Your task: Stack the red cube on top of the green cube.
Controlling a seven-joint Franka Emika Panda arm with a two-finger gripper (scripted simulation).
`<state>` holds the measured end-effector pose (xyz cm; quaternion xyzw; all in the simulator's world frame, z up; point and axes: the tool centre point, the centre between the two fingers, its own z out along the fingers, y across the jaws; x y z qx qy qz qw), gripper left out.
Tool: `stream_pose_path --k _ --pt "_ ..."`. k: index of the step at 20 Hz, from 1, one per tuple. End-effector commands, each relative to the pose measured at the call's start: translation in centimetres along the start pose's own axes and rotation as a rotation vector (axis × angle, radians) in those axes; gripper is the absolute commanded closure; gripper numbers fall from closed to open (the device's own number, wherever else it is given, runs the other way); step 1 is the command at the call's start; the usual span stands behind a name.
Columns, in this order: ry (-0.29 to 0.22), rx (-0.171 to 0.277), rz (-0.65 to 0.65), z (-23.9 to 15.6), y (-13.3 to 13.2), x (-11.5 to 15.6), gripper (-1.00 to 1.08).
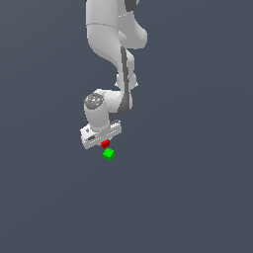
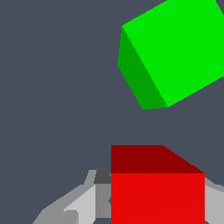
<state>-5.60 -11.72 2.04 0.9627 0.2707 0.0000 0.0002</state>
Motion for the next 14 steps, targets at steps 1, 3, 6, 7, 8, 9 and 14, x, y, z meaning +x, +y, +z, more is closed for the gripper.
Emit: stream_pose_path --k 1,3,6,7,8,9,14 --pt "0.000 0.000 0.000 0.0 0.0 0.0 1.08" --pt "0.000 0.000 0.000 -0.1 0.0 0.0 1.08" --pt "0.000 0.000 0.000 -0.7 0.0 0.0 1.08" --pt "0.000 0.000 0.000 -1.0 0.0 0.0 1.08" --pt "0.000 0.000 0.000 -1.3 0.0 0.0 1.08" --pt "0.000 0.000 0.000 -1.7 0.0 0.0 1.08" --pt "0.000 0.000 0.000 -4.7 -0.1 -0.1 1.08"
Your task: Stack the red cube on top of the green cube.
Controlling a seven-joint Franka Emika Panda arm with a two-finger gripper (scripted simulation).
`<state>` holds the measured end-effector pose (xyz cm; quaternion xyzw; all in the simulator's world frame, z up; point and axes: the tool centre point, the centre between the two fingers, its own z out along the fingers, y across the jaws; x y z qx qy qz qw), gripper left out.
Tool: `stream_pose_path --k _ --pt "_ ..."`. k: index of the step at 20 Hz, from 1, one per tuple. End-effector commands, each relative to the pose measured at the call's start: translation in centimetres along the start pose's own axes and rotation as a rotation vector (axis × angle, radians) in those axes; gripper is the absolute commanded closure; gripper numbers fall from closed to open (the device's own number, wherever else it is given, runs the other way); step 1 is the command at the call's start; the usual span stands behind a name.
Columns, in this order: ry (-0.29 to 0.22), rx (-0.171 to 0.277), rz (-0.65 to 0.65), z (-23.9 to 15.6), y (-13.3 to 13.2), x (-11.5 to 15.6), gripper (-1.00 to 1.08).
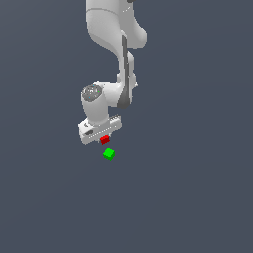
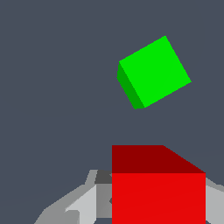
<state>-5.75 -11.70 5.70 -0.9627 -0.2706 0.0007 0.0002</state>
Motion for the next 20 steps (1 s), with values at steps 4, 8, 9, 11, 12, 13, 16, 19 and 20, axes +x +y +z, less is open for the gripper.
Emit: stream_pose_path --k 4,8,9,11,12,13,16,19,20 --pt "0.001 -0.001 -0.001 -3.7 0.0 0.0 1.08" --pt "0.001 -0.001 -0.001 -5.4 0.0 0.0 1.08" --pt "0.001 -0.001 -0.001 -5.7 0.0 0.1 1.08" --pt "0.001 -0.001 -0.001 -6.1 0.0 0.1 1.08" --pt "0.001 -0.001 -0.001 -6.2 0.0 0.1 1.08" --pt "0.001 -0.001 -0.001 -6.2 0.0 0.1 1.08" --pt "0.002 -0.001 -0.001 -6.0 0.0 0.2 1.08" --pt "0.002 -0.001 -0.001 -5.7 0.1 0.6 1.08" --pt "0.002 -0.001 -0.001 -5.5 0.1 0.8 1.08"
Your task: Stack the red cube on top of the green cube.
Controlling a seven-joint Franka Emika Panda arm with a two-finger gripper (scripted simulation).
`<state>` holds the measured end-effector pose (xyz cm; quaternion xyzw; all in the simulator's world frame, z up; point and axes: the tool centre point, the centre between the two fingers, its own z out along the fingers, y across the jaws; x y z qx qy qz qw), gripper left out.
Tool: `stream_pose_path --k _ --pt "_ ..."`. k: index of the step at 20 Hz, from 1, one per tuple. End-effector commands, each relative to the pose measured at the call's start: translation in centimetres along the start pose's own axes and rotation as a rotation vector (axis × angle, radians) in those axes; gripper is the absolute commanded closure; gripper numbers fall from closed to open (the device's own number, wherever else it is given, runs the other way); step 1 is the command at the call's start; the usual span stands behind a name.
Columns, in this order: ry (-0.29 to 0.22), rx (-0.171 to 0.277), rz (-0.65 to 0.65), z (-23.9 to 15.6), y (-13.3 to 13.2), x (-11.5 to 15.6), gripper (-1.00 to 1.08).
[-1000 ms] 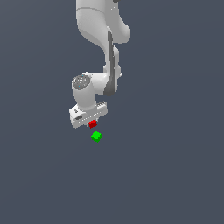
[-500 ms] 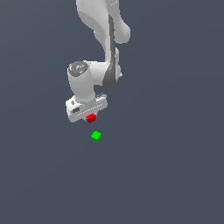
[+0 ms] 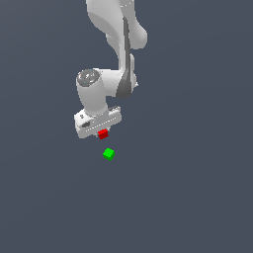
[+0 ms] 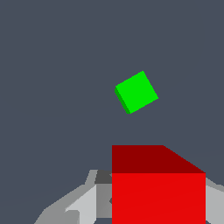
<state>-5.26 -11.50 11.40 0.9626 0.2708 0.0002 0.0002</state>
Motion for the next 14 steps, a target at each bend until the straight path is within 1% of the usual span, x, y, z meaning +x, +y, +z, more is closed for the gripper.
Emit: stream_pose_path --k 1,14 --pt "0.000 0.000 0.000 0.4 0.1 0.5 1.08" --pt "0.000 0.000 0.000 4.3 0.9 5.8 1.08"
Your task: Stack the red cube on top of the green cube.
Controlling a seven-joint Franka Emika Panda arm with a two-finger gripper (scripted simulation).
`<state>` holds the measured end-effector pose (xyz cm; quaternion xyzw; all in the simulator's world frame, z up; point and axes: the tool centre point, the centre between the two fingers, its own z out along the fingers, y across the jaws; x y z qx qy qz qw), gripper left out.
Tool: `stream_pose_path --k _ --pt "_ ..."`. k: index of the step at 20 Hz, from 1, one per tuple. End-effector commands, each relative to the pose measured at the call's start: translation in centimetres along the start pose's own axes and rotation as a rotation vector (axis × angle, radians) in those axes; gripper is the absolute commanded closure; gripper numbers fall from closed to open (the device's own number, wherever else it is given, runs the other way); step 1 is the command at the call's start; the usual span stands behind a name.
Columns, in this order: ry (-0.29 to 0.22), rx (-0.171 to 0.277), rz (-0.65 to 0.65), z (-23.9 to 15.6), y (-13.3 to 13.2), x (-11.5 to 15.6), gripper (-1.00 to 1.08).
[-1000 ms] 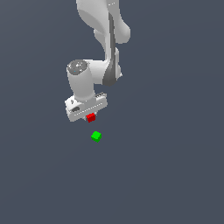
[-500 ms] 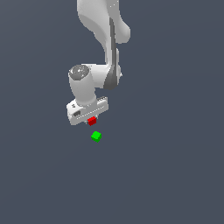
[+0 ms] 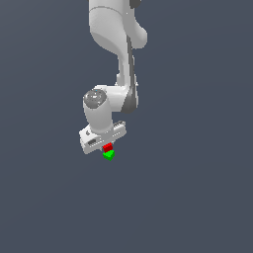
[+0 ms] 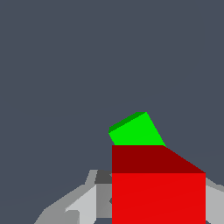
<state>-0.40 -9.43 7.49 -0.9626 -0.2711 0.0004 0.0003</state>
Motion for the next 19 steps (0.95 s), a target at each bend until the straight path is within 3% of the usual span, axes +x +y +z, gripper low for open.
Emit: stream_pose_path --k 1,9,10,19 --pt "0.001 -0.001 0.001 0.5 0.2 0.9 1.08" --pt "0.001 -0.001 0.001 1.2 0.4 1.9 1.08" --pt "0.001 -0.001 0.001 1.2 0.4 1.9 -0.92" --pt "0.001 -0.001 0.001 1.2 0.4 1.9 -0.92"
